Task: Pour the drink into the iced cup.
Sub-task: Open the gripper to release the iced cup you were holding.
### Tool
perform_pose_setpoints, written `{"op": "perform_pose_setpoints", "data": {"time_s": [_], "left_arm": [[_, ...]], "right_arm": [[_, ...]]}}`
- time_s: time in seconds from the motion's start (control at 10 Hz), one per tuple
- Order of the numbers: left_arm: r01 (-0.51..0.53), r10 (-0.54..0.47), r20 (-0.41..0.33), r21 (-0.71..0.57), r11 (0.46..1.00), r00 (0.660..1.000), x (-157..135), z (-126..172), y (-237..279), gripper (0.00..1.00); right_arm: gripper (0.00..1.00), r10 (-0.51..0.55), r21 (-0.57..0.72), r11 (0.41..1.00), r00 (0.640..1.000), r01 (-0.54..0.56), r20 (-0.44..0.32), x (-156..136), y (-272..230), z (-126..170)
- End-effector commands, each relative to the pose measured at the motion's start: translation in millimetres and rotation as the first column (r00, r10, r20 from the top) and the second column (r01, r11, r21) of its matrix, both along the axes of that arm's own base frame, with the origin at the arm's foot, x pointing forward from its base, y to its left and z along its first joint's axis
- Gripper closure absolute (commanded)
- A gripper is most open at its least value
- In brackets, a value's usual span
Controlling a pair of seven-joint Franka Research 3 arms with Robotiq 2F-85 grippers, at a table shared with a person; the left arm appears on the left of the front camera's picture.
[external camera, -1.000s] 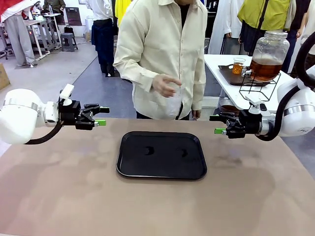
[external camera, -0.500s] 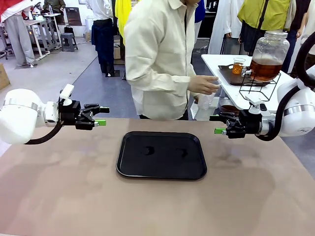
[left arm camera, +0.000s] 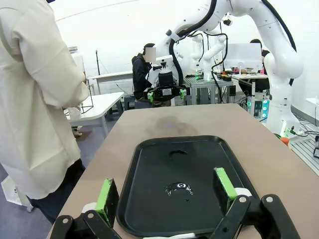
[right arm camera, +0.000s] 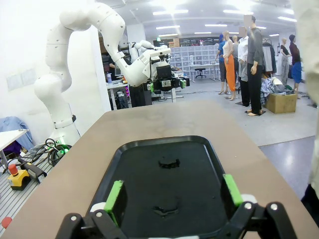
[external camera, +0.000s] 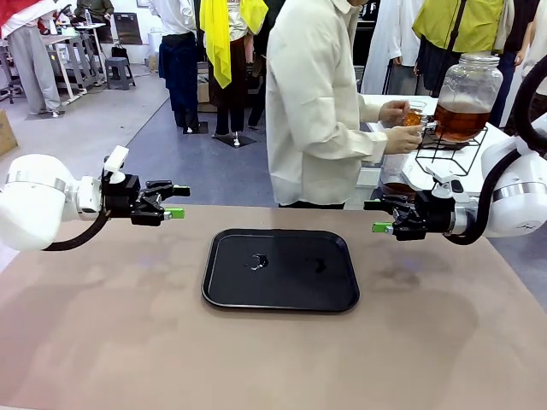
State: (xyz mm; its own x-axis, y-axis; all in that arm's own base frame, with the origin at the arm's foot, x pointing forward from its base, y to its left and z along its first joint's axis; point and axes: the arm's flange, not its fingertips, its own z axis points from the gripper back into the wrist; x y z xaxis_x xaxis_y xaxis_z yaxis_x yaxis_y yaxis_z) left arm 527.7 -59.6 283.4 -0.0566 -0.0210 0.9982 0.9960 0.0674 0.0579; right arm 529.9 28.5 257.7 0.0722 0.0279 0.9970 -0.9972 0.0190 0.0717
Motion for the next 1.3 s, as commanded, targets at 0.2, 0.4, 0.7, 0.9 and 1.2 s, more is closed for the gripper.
{"op": "perform_pose_setpoints", "data": {"time_s": [0.2, 0.4, 0.7, 0.9, 1.2], "left_arm": [[0.003, -0.003, 0.002, -0.004, 1.000, 1.000, 0.4, 1.4, -0.1, 0.00], [0.003, -0.003, 0.002, -0.004, 1.000, 1.000, 0.4, 1.4, -0.1, 0.00], [0.003, -0.003, 0.002, -0.004, 1.000, 1.000, 0.4, 1.4, -0.1, 0.00], [0.003, -0.003, 0.002, -0.004, 1.000, 1.000, 0.4, 1.4, -0.1, 0.00], [0.003, -0.003, 0.002, -0.004, 1.000, 1.000, 0.4, 1.4, -0.1, 0.00]], "right_arm": [[0.00, 0.003, 0.000, 1.000, 1.000, -0.003, 0.003, 0.9, 1.4, 1.9], [0.00, 0.003, 0.000, 1.000, 1.000, -0.003, 0.003, 0.9, 1.4, 1.9], [0.00, 0.003, 0.000, 1.000, 1.000, -0.003, 0.003, 0.9, 1.4, 1.9], [0.00, 0.003, 0.000, 1.000, 1.000, -0.003, 0.003, 0.9, 1.4, 1.9], [0.00, 0.003, 0.000, 1.000, 1.000, -0.003, 0.003, 0.9, 1.4, 1.9]]}}
